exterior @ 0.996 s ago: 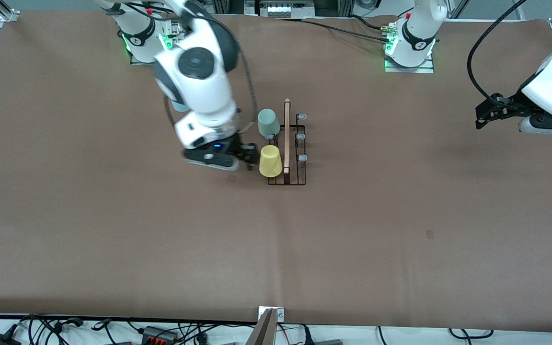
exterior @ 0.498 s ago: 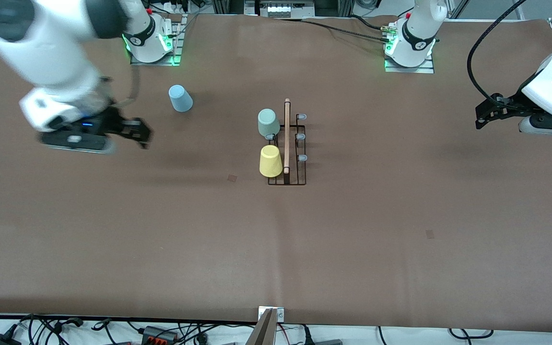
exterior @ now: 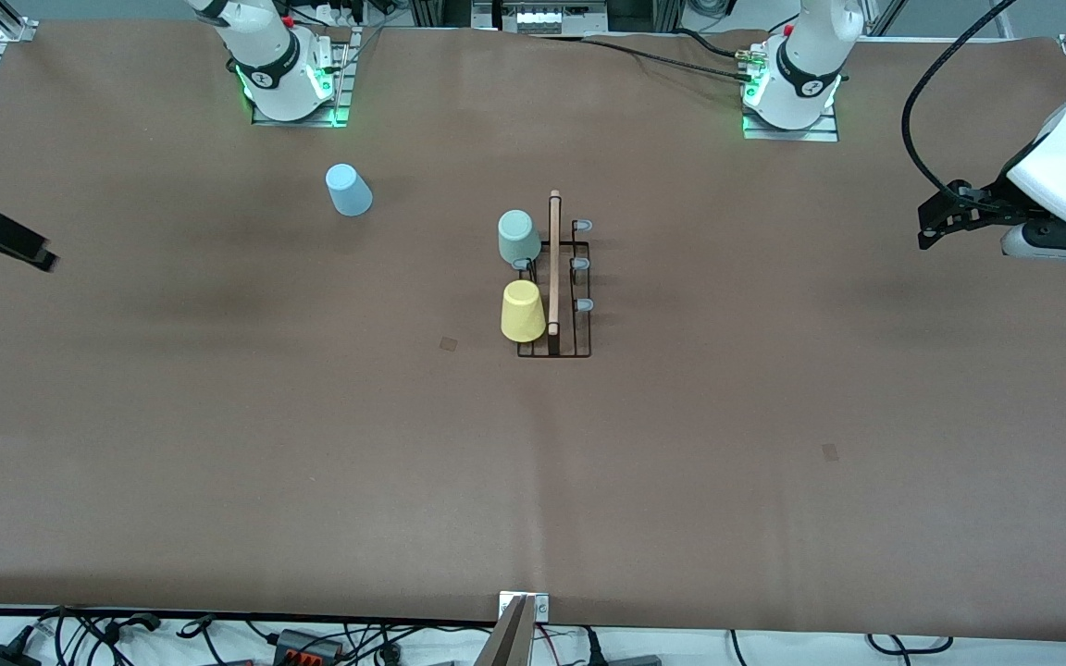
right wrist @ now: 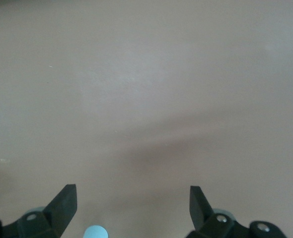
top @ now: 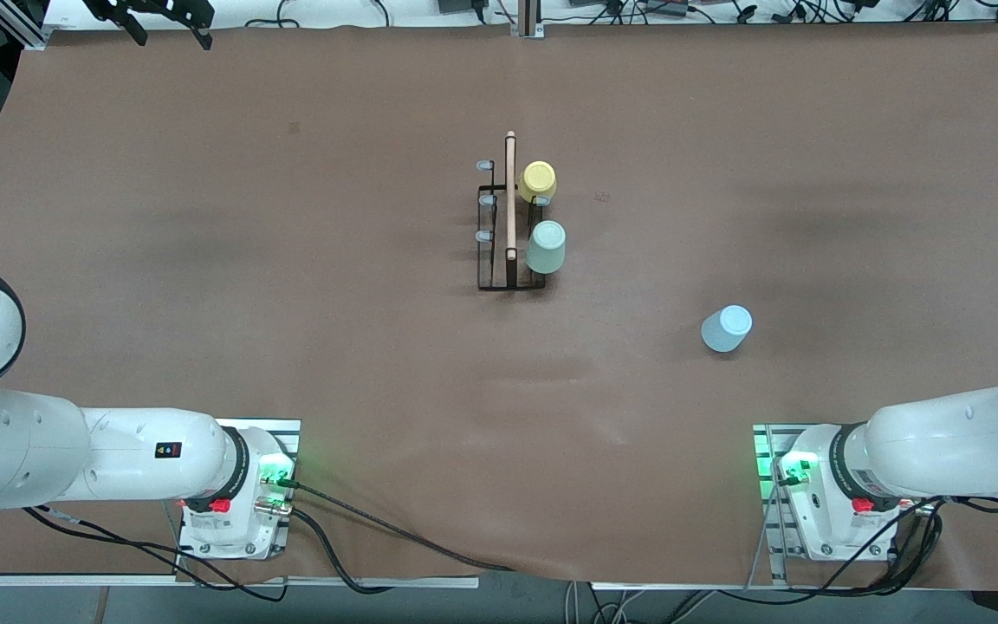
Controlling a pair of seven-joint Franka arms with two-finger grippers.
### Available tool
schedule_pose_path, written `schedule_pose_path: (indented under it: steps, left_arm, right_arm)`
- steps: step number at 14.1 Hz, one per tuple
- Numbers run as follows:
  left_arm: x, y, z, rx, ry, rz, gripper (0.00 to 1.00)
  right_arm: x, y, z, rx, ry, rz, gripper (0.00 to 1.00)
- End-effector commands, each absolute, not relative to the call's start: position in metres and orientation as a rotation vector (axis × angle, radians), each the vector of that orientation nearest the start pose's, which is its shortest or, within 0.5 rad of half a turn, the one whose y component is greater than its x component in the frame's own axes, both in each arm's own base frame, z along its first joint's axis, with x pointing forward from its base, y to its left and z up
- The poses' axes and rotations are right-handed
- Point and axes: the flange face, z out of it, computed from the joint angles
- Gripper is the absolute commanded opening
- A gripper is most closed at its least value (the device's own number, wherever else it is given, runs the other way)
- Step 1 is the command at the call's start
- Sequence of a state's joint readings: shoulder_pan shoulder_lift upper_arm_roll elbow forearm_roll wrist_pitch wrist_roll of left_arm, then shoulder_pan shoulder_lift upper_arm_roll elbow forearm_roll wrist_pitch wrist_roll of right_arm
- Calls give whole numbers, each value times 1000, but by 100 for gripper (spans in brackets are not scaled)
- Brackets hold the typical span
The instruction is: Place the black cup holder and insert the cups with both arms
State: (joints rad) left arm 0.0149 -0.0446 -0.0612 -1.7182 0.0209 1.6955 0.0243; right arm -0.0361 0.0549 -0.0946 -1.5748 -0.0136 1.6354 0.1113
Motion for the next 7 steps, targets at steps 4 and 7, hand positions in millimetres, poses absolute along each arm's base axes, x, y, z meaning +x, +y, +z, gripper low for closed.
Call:
schedule_pose_path:
  steps: [4,7]
  left_arm:
    - [549,-24,593,-3127,124,-26,100]
    - [549,-24,592,-3127,124,-22,100]
  right_arm:
    - [567,-73,589,-3112,351,112,100]
    - [575,-75,589,-3136,152,50,100]
